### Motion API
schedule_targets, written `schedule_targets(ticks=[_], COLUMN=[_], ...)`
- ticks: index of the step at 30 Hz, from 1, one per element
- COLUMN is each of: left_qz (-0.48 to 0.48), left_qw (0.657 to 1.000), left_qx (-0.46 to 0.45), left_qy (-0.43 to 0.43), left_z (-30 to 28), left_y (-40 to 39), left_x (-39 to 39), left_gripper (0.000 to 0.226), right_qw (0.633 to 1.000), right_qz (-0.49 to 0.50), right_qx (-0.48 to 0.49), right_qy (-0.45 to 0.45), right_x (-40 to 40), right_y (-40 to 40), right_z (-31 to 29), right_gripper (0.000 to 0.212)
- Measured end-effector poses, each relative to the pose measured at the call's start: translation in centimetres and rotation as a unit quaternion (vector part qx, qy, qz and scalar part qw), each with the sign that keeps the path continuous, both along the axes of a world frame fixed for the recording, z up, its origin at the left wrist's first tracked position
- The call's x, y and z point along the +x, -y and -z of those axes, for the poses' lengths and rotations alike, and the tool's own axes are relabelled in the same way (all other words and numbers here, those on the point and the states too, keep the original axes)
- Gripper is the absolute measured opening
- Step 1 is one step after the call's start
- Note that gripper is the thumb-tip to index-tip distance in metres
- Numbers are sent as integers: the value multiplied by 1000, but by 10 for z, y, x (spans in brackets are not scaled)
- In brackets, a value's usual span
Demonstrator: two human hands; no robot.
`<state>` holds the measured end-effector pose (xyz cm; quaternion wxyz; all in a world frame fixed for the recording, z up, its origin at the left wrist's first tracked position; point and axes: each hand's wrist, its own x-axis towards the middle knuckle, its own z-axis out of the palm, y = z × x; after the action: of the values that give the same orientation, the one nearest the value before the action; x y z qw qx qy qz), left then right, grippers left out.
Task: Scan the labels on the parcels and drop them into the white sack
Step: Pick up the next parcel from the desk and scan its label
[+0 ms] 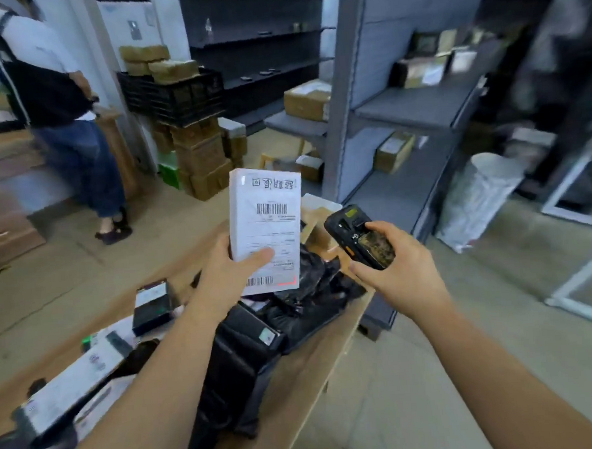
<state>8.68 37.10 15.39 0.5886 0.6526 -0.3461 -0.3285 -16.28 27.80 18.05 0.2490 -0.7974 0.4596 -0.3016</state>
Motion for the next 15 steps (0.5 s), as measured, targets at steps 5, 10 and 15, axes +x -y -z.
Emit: schedule_targets(ticks=[5,10,15], left_qz=[172,237,270], left_qw=[984,970,962], left_qx=[-5,-2,34], left_qy=[-44,-52,-33], left_z=[-20,-29,-22], left_y=[74,142,202], left_x=[-79,-178,-275], left_gripper=[44,38,77], right_qw=[991,973,956], right_qz=[125,227,290], right_qx=[-24,-17,-3], right_qy=[28,45,39], right_x=[-95,-192,-285], right_y=[27,56,89], right_z=[-20,-16,3], right_gripper=[61,61,61])
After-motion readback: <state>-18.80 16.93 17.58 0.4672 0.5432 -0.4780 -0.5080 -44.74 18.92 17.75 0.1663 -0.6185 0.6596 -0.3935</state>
